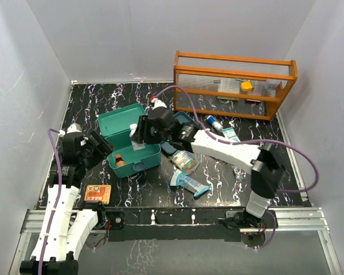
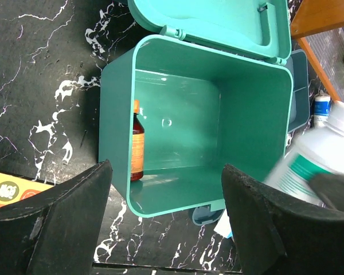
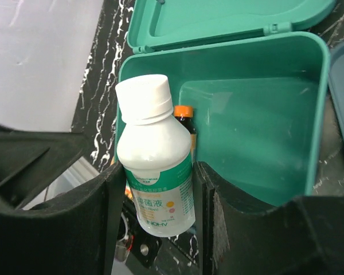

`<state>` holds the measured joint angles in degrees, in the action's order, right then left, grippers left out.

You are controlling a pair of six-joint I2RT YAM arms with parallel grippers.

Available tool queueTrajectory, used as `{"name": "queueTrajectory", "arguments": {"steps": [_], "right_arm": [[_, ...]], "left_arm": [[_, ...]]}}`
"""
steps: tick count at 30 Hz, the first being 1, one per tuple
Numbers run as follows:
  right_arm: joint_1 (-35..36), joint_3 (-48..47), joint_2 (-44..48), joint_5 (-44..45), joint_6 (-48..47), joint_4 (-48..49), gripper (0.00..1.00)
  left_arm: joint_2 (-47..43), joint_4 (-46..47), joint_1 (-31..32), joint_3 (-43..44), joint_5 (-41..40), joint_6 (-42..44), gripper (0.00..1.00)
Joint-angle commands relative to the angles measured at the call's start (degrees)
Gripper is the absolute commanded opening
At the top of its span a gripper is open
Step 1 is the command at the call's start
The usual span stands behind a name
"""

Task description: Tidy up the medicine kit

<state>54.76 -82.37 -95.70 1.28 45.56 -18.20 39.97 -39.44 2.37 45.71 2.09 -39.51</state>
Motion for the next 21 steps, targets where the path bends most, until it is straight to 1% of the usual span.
{"name": "queueTrajectory", "arguments": {"steps": [1,5,10,12,15,21], "right_arm": [[0.71,-9.52,-6.84,4.77,-1.4,2.7,0.36],[1.42,-14.19,-14.01,5.29,-3.05,-0.83,0.36],[2.61,-18.55,-20.26,5.11,-4.77,-4.06,0.36],[2.91,-20.54,-22.19,5.19,-5.73,-5.6,0.37],[3.13,-22.78,-24.58,4.85,-6.4,-8.3,0.37],[3.33,-24.55,-27.99,4.42,-6.72,-12.65,0.38]], "left_arm": [[-0.93,0.21,-0.17,-0.39,-2.41,0.38,0.75],[-0.9,-0.92,-0.17,-0.74,-4.46,0.16,0.75],[-1.9,-2.46,-0.17,-0.28,-8.27,-1.7,0.77],[-2.37,-3.73,-0.17,0.14,-10.92,-3.01,0.8],[-2.46,-4.62,-0.17,0.62,-13.4,-3.58,0.81],[-2.18,-4.51,-0.13,0.81,-13.7,-3.91,0.83]]}}
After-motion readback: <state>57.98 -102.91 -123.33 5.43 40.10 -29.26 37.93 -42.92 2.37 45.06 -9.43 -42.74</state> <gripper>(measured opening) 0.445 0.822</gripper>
